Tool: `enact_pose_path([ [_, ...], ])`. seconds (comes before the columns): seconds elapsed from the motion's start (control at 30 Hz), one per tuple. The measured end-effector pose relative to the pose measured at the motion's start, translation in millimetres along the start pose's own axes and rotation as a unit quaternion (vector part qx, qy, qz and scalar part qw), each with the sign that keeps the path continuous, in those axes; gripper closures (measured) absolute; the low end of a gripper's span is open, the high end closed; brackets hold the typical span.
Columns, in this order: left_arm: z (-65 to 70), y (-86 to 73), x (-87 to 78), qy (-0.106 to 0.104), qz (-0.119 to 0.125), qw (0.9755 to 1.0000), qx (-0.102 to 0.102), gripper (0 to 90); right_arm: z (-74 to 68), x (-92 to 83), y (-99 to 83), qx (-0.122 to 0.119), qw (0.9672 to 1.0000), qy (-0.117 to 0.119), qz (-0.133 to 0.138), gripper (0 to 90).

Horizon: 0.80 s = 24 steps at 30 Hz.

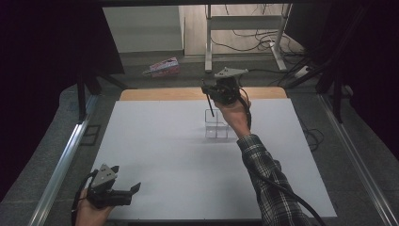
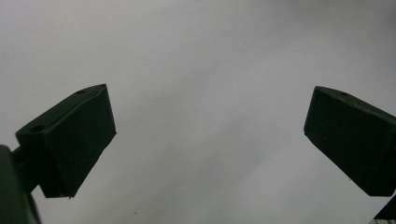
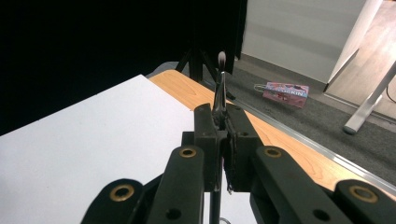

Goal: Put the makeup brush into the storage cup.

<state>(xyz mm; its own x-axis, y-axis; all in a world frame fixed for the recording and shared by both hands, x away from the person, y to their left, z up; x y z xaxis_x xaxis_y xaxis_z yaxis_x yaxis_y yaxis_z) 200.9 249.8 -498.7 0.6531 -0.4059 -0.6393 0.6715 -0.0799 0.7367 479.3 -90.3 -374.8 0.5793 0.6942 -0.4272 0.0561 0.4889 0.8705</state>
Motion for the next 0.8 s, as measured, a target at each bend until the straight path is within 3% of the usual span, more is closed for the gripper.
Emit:
enact_pose_path([
  [0.8, 0.5, -0.2, -0.1, 0.004, -0.002, 1.0, 0.0, 2.5, -1.7, 15.7, -30.4, 0.017, 0.9995, 0.004, -0.027, 84.7],
])
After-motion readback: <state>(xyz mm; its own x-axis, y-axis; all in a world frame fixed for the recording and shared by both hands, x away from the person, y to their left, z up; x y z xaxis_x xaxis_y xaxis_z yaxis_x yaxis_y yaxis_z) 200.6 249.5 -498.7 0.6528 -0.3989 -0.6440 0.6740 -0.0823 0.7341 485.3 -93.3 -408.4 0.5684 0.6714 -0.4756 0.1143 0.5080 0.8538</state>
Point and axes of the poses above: each handheld gripper's, and its own axes: x roughly forward along the jaws, y roughly out of its top, z roughly to its right, the point moved 1 cm from there along x, roughly forward along the jaws, and after that the axes turned 15 degrees about -x, right-handed, at the moved point
